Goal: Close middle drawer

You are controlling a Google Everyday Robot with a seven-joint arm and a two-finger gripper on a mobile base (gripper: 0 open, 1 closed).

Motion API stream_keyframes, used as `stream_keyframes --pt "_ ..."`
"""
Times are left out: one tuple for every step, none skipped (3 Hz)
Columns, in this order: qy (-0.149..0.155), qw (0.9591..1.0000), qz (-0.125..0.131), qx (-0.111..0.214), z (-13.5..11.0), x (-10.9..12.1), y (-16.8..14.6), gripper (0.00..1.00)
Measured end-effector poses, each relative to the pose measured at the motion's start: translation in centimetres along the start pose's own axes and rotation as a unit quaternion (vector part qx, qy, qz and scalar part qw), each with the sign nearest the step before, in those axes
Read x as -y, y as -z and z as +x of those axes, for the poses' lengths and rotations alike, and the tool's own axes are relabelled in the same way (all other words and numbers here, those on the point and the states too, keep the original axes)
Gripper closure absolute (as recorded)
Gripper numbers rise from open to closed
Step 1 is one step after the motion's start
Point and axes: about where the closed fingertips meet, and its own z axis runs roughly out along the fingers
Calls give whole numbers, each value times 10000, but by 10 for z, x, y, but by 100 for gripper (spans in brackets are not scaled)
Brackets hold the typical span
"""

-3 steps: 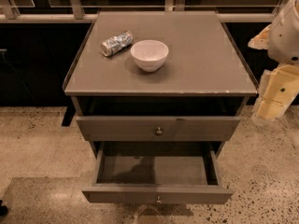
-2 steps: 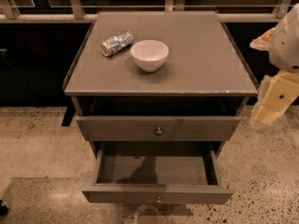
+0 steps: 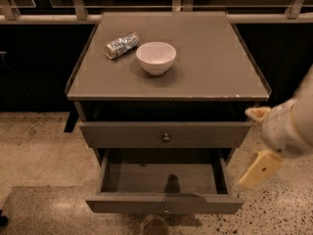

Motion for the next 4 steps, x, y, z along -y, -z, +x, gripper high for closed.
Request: stream_keyframes --pt "-473 9974 -316 433 24 -13 -88 0" --pt "-678 9949 7 748 28 20 -140 0" --pt "-734 9929 364 858 26 40 -143 0" --pt "-749 9914 453 972 31 31 -146 0"
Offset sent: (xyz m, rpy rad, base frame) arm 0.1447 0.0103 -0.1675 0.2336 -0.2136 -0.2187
